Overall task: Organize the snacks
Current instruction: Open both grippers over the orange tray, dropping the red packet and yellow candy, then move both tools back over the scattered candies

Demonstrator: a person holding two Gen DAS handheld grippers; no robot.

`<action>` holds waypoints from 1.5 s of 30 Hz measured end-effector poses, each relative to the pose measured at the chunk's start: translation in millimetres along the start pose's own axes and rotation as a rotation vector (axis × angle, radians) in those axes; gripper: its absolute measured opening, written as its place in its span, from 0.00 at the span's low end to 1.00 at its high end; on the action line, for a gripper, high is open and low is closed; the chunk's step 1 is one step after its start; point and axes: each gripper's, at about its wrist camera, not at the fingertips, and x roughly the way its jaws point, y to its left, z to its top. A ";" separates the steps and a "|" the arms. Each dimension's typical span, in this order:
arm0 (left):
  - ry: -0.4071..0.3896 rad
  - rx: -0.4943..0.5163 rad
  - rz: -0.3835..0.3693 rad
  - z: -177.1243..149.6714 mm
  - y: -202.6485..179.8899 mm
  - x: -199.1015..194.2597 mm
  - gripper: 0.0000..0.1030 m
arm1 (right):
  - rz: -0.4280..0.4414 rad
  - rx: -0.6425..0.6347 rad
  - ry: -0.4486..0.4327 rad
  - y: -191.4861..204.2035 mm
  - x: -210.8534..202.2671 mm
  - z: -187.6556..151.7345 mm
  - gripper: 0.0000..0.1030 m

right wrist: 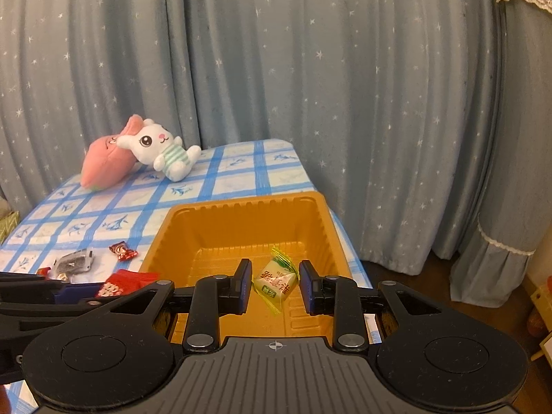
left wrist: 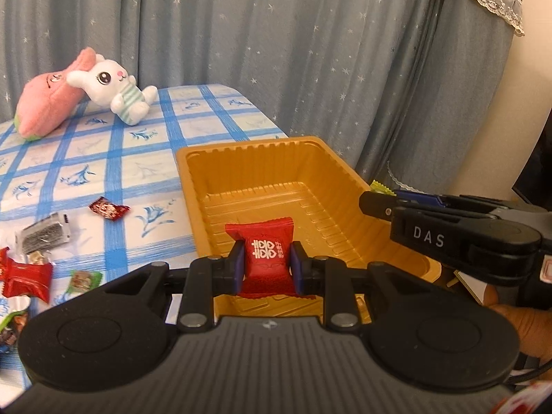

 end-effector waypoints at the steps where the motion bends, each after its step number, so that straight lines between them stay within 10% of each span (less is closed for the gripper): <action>1: 0.002 0.000 -0.002 -0.4 -1.0 2.1 0.24 | -0.001 0.000 0.002 -0.8 0.1 -0.4 0.29; 23: -0.024 -0.009 0.058 -9.2 26.0 -15.1 0.33 | 0.043 0.000 0.040 10.3 5.5 -4.1 0.29; 25: -0.027 -0.007 0.062 -9.2 27.2 -17.1 0.33 | 0.056 -0.002 0.045 12.9 6.6 -4.4 0.36; 27: -0.028 -0.006 0.067 -9.4 29.1 -18.8 0.33 | 0.051 -0.006 0.044 15.6 6.9 -5.3 0.65; 45: -0.028 -0.011 0.092 -12.9 41.9 -30.7 0.45 | 0.045 -0.012 0.043 22.0 6.2 -5.4 0.66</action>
